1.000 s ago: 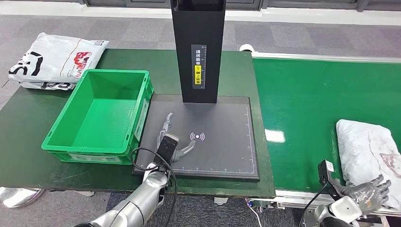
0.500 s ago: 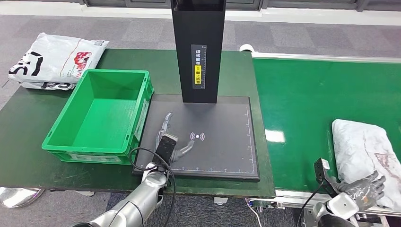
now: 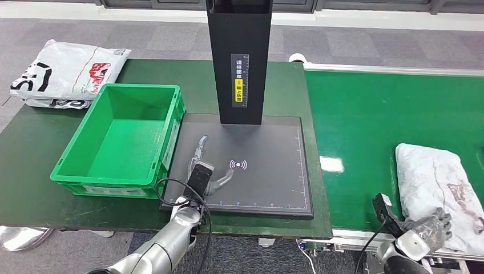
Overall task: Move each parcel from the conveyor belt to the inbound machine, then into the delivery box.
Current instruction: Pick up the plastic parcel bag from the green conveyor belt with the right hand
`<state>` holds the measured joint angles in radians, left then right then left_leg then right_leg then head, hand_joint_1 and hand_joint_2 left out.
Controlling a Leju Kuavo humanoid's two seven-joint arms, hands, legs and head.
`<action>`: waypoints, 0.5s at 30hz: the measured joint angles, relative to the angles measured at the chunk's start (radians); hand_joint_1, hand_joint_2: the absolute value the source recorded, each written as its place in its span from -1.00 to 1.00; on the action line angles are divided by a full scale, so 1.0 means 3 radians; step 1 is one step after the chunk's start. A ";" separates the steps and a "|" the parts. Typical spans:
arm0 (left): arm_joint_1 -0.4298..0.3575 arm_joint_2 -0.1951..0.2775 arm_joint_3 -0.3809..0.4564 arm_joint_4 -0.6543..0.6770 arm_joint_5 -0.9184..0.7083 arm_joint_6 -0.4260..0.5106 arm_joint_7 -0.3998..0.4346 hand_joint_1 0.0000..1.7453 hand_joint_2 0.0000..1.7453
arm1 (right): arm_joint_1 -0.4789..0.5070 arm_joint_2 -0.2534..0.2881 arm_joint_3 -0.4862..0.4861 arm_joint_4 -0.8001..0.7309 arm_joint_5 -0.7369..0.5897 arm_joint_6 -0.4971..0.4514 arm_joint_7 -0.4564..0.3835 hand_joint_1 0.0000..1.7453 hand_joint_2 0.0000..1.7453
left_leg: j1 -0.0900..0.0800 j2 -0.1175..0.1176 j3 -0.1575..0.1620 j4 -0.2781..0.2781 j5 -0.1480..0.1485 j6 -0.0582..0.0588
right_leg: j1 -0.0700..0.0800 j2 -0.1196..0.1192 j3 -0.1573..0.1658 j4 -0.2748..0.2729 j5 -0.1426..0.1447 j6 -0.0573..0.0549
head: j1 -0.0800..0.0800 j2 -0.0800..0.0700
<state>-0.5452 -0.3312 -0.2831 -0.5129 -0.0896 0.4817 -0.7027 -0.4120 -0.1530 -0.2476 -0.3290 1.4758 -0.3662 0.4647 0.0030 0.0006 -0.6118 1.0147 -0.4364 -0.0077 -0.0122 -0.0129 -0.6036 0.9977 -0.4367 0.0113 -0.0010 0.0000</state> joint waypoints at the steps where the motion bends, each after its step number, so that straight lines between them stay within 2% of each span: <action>1: 0.0000 0.0000 0.0000 0.0003 -0.0001 -0.0002 0.0000 -1.00 1.00 | -0.0021 0.0000 -0.0007 0.0008 -0.0034 0.0096 -0.0019 1.00 1.00 | 0.0000 0.0001 0.0002 0.0000 0.0000 0.0000 | 0.0000 0.0001 0.0001 0.0000 0.0000 0.0000 | 0.0000 0.0000; 3: -0.0001 0.0001 0.0000 0.0008 -0.0003 -0.0003 0.0000 -1.00 1.00 | -0.0047 0.0000 -0.0021 0.0025 -0.0063 0.0196 -0.0035 1.00 1.00 | 0.0000 0.0001 0.0003 0.0000 0.0000 0.0000 | 0.0000 0.0000 0.0004 -0.0001 0.0000 0.0000 | -0.0001 0.0000; 6: -0.0001 0.0010 0.0000 0.0013 0.0000 -0.0001 0.0000 -1.00 1.00 | -0.0057 0.0000 -0.0028 0.0044 -0.0058 0.0185 -0.0052 1.00 1.00 | 0.0000 -0.0001 0.0003 0.0000 0.0000 0.0001 | 0.0000 -0.0003 0.0006 -0.0001 0.0001 0.0001 | 0.0000 0.0000; 15: 0.0015 0.0044 0.0000 0.0006 0.0012 0.0025 0.0000 -1.00 1.00 | -0.0063 0.0002 -0.0071 0.0048 -0.0031 -0.0068 -0.0208 1.00 1.00 | 0.0000 -0.0001 0.0004 0.0000 0.0000 0.0000 | 0.0001 -0.0001 0.0006 0.0001 0.0002 0.0000 | -0.0001 0.0000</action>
<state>-0.5406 -0.3181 -0.2831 -0.5110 -0.0859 0.4891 -0.7027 -0.4309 -0.1524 -0.2688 -0.3147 1.4664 -0.3864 0.4024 0.0032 0.0004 -0.6107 1.0147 -0.4363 -0.0076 -0.0119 -0.0133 -0.6018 0.9979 -0.4362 0.0114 -0.0011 0.0000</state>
